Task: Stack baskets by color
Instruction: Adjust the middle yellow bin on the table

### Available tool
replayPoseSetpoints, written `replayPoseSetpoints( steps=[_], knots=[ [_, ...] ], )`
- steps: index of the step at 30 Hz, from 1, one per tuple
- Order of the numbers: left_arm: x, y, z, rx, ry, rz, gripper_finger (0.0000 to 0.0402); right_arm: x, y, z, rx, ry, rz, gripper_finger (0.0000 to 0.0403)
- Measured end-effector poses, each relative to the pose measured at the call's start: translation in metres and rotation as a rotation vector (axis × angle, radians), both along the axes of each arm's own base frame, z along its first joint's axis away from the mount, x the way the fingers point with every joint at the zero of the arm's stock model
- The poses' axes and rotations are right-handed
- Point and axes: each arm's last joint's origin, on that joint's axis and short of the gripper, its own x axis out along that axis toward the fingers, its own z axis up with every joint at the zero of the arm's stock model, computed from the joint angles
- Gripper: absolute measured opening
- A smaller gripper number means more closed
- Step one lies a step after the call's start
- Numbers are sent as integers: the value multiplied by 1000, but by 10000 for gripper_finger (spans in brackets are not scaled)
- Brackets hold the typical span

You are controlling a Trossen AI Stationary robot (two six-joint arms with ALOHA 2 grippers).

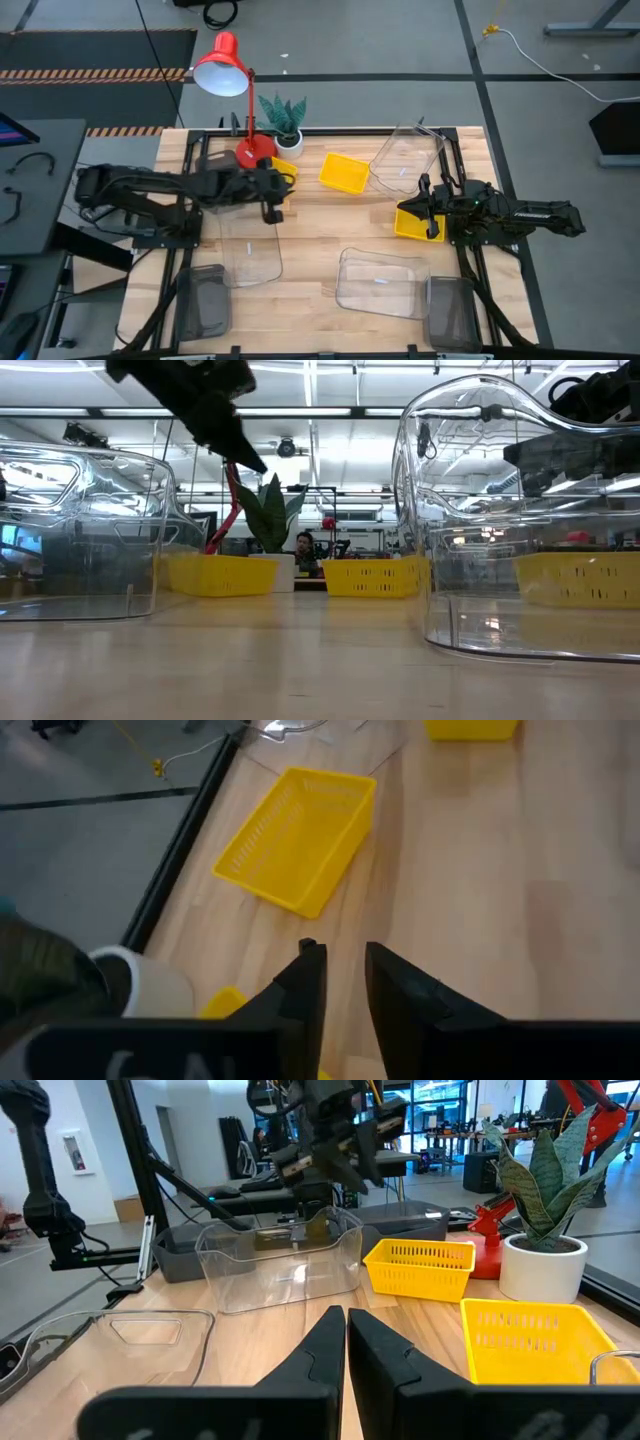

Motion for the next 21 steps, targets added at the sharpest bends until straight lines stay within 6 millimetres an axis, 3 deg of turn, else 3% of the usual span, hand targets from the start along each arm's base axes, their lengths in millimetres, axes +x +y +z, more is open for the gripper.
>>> replayPoseSetpoints(
  steps=[11, 21],
  knots=[
    [64, 41, 3, -48, 61, -80, 162, 0, 0, 0, 0, 0, 0, 23],
    [136, 84, -16, -70, 235, -128, 169, 0, 0, 0, 0, 0, 3, 23]
  ],
)
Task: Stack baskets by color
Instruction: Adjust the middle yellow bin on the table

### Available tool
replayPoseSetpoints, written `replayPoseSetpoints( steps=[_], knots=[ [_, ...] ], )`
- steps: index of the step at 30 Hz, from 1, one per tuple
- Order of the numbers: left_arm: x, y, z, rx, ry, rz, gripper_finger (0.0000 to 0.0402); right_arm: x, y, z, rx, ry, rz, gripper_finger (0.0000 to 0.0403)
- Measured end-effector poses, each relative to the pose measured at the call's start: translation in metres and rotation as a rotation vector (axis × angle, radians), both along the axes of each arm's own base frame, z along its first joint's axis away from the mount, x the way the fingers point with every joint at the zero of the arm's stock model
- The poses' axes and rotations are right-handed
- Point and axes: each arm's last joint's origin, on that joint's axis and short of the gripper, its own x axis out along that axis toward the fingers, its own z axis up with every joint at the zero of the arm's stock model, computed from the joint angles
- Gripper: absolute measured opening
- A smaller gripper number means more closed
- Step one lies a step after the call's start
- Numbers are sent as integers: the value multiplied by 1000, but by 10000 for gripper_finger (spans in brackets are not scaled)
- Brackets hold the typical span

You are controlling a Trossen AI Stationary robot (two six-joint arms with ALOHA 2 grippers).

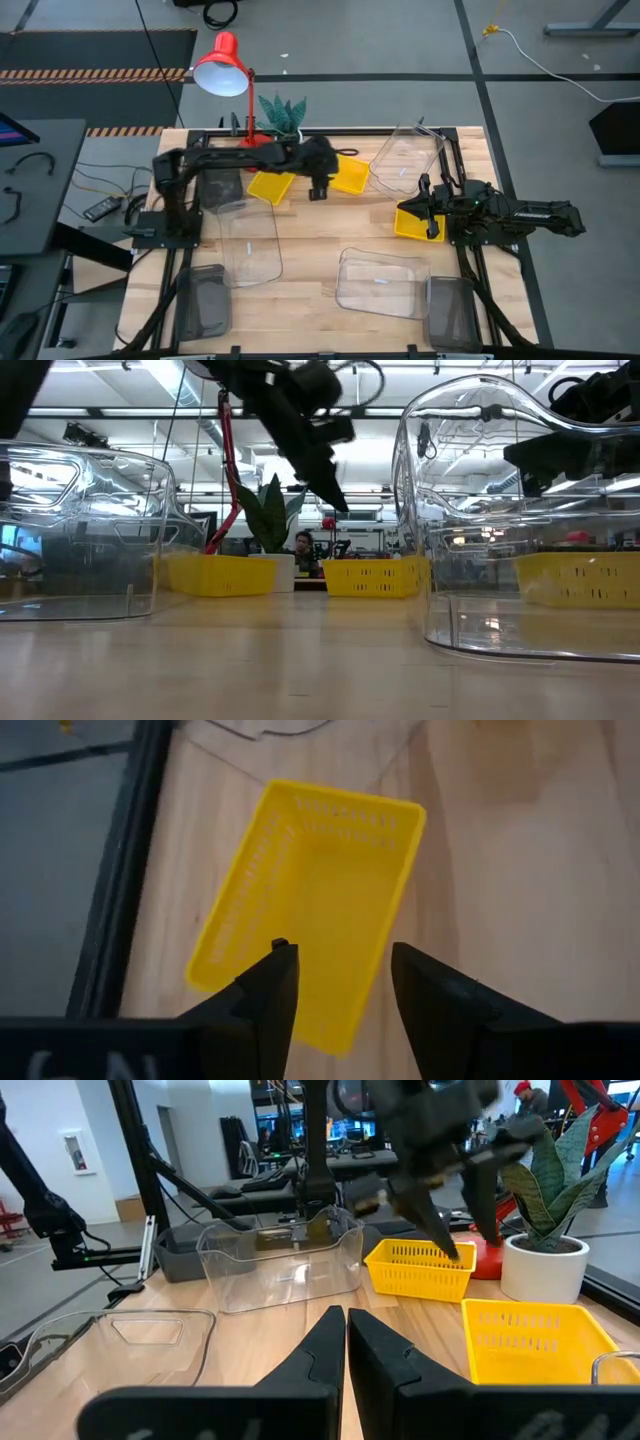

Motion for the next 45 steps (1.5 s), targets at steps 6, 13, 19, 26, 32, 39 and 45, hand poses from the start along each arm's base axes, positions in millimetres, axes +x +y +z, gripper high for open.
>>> replayPoseSetpoints(
  steps=[6, 13, 19, 26, 32, 39, 45],
  knots=[
    [26, 2, -29, -76, 118, -112, 170, 0, 0, 0, 0, 0, -1, 23],
    [41, -1, -49, -67, 124, -159, 170, 0, 0, 0, 0, -1, -1, 23],
    [41, 3, -69, -11, 211, -124, 144, 0, 0, 0, 0, -1, 0, 23],
    [35, 20, -80, 85, 296, 47, 21, 0, 0, 1, -1, -8, 0, 23],
    [22, 62, -50, -69, 160, 471, 8, 0, 0, 1, -1, -10, 0, 23],
    [10, 97, -47, -339, 41, 597, 34, 0, 0, 1, -2, -15, -1, 23],
    [9, 90, -50, -353, 96, 581, 91, 0, 0, 1, -2, -15, 0, 23]
  ],
)
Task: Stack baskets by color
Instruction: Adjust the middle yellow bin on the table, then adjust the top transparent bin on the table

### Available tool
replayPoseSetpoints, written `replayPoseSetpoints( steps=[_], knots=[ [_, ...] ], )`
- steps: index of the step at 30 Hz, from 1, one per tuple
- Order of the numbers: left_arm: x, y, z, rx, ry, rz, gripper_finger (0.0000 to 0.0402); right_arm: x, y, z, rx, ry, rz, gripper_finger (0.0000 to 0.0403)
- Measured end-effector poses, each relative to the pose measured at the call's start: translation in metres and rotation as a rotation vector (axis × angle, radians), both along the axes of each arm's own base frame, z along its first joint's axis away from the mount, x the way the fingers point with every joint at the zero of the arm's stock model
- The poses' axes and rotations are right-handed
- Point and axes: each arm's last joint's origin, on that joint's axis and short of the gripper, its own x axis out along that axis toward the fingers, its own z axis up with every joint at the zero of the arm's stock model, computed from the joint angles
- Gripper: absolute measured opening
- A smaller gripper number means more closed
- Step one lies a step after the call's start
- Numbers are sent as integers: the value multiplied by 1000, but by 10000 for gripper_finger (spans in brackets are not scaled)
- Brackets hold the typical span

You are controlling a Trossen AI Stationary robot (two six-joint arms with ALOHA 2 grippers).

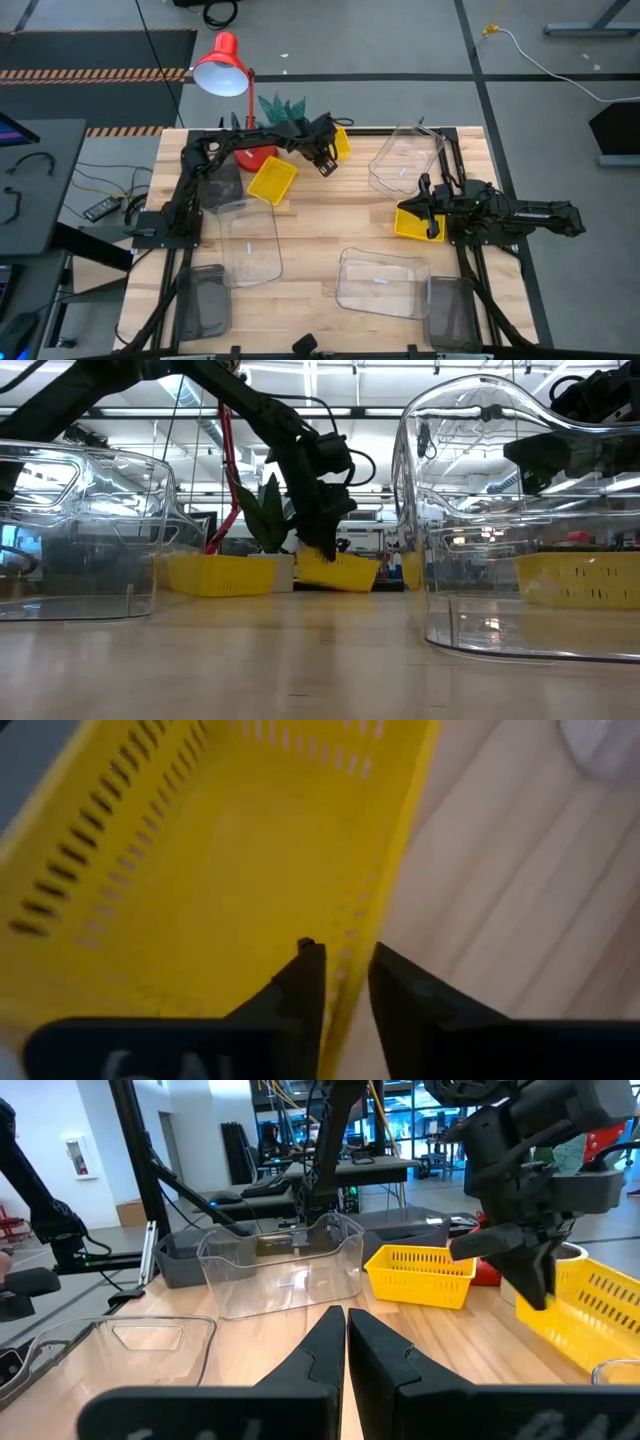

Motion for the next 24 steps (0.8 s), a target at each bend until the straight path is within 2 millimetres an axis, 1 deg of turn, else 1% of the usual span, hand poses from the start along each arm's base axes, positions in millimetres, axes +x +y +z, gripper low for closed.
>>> replayPoseSetpoints(
  steps=[5, 7, 9, 11, 15, 18, 20, 24],
  knots=[
    [1, -14, 0, 3, 57, -84, 138, 0, 0, 0, 0, 0, 0, 23],
    [2, -20, 5, 17, 98, -168, 154, 0, 0, 0, 0, 0, 0, 23],
    [2, -27, 17, 43, 174, -313, 167, 0, 0, 0, 0, 0, 0, 23],
    [3, -34, 27, 104, 242, -447, 174, 0, 0, 0, 0, 0, 0, 23],
    [10, -46, 43, 272, 334, -539, 180, 0, 0, 0, 0, 0, 0, 23],
    [12, -51, 43, 347, 400, -629, 179, 0, 0, 0, 0, 0, 0, 23],
    [18, -49, 37, 348, 357, -602, 175, 0, 0, 0, 0, 0, 0, 23],
    [25, -38, 30, 332, 260, -453, 162, 0, 0, 0, 0, 0, 0, 23]
  ],
)
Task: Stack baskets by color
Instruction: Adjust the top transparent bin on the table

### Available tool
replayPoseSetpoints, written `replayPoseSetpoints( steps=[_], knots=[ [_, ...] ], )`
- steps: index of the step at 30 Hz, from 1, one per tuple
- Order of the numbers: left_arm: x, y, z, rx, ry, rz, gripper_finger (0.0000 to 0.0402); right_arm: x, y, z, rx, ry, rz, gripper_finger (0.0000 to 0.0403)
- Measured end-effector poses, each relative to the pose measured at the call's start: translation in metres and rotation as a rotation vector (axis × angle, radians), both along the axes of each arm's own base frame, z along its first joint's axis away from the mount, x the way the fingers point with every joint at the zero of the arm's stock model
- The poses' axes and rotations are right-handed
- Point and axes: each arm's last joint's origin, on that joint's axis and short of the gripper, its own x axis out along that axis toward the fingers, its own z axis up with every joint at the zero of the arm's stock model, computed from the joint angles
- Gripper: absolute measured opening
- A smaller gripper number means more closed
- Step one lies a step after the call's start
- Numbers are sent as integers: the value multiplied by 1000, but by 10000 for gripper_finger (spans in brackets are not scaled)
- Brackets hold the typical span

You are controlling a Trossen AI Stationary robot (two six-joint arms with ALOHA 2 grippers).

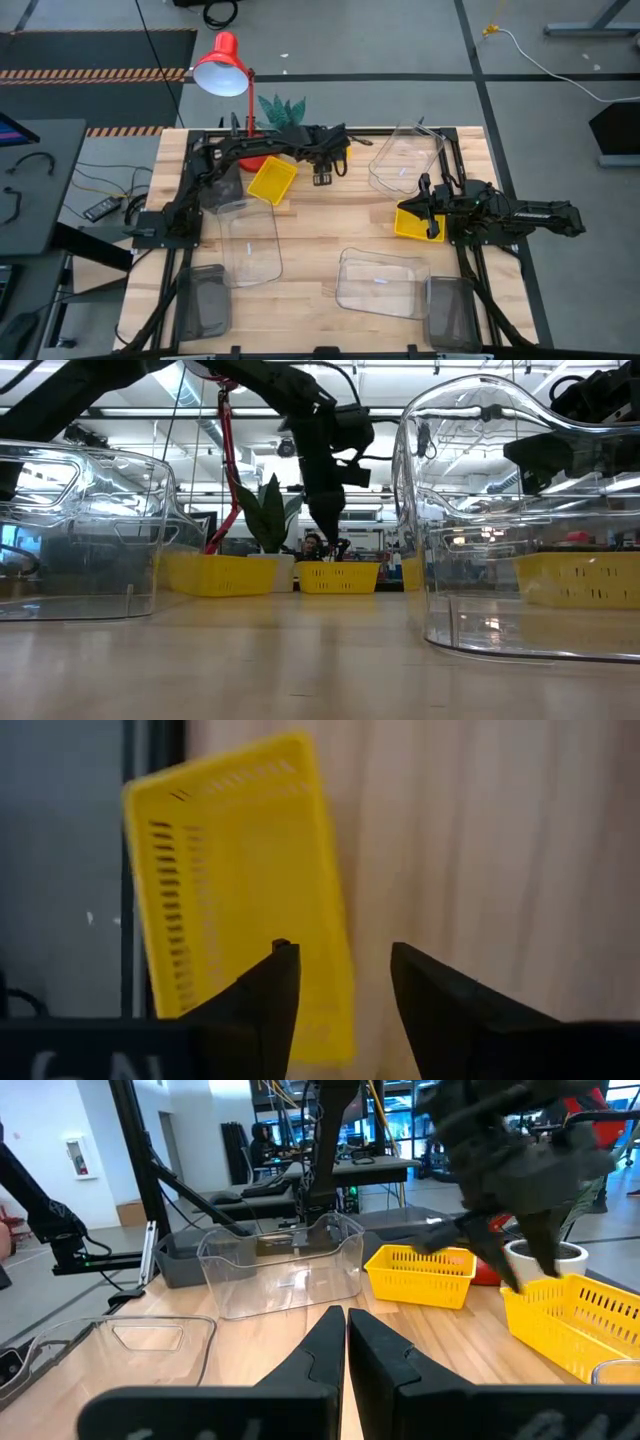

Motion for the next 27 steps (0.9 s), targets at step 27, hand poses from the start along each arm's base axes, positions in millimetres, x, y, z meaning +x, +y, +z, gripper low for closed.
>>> replayPoseSetpoints(
  steps=[27],
  knots=[
    [-21, -84, -18, -264, 39, 253, 176, 0, 0, 1, -1, -9, -1, 23]
  ],
)
